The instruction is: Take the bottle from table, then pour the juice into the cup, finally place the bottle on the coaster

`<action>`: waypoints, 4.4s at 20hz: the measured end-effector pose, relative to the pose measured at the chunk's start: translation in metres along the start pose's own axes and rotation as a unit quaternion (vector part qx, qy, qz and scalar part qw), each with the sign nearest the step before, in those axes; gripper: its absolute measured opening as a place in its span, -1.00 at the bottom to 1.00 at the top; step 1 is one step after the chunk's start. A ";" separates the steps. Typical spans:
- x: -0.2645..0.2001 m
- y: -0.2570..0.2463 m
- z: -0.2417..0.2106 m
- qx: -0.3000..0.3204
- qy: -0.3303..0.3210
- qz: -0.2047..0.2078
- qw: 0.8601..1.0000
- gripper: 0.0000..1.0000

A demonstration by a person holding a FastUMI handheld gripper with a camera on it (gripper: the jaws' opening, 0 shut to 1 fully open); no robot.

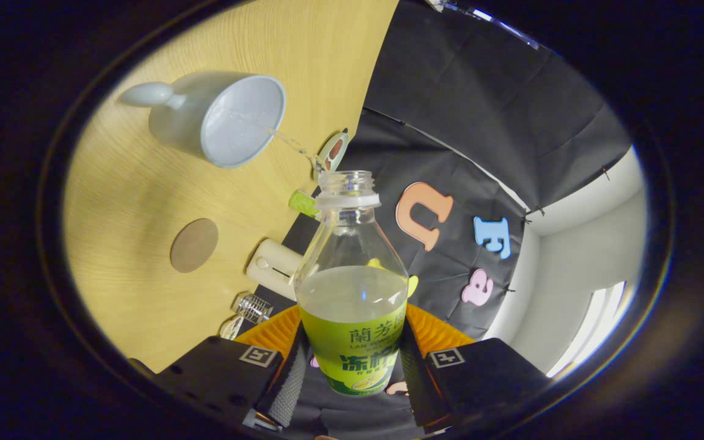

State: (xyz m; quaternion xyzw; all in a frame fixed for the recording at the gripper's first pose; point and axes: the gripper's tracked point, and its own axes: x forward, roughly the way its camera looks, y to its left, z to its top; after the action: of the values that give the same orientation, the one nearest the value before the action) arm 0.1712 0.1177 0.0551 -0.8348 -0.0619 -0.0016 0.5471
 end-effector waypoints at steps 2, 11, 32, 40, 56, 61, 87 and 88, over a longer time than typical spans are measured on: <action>-0.001 -0.003 0.001 -0.005 -0.002 -0.004 1.000 0.52; 0.003 -0.011 0.007 -0.040 -0.012 -0.020 0.999 0.51; 0.002 -0.025 0.015 -0.078 -0.032 -0.043 0.995 0.51; 0.011 -0.013 -0.004 0.008 0.008 -0.017 1.000 0.51; -0.008 0.007 -0.035 0.480 0.061 0.072 0.872 0.52; -0.008 0.007 -0.035 0.639 0.060 0.078 0.763 0.51; 0.084 0.128 0.028 0.837 0.058 0.179 0.514 0.52; 0.086 0.135 0.029 0.836 0.063 0.182 0.514 0.52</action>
State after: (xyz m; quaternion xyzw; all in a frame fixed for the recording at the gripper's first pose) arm 0.2688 0.0999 -0.0741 0.0169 0.1531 0.0978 0.9832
